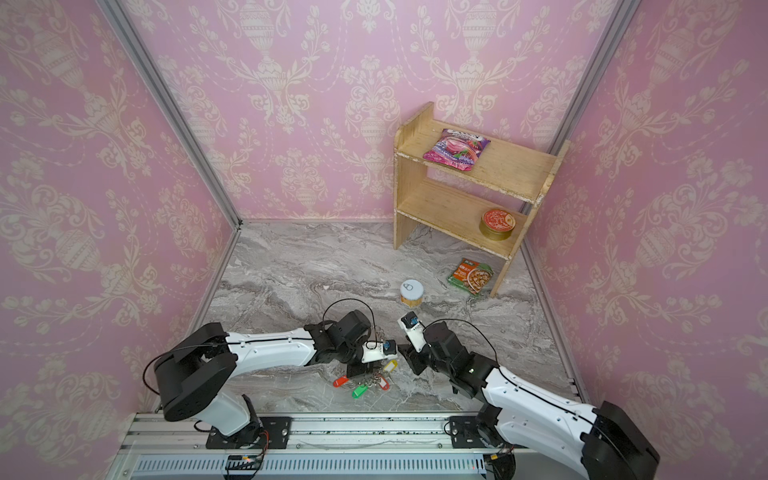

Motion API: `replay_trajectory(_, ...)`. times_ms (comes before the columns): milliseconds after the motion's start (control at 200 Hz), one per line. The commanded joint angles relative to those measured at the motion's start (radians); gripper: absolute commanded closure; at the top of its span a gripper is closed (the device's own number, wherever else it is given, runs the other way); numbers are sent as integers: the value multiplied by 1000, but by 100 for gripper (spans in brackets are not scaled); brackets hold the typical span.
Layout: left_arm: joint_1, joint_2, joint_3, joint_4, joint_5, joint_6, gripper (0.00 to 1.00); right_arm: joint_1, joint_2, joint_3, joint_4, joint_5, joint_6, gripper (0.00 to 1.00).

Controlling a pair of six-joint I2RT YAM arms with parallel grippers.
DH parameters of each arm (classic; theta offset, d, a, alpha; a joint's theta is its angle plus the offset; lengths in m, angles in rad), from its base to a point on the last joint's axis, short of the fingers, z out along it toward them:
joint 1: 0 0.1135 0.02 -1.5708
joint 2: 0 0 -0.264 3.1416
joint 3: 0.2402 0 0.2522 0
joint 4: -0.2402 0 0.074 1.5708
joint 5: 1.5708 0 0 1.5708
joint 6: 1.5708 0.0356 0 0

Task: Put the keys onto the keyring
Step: 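Hold the tagged rings with the left gripper while the right gripper hovers open nearby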

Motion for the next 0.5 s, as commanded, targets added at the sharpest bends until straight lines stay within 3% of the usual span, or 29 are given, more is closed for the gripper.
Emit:
replay_trajectory(0, -11, 24, 27, -36, -13, -6, 90, -4, -18, -17, 8, 11, 12, 58)
replay_trajectory(495, -29, 62, 61, -27, -35, -37, 80, -5, -26, -20, 9, 18, 14, 57)
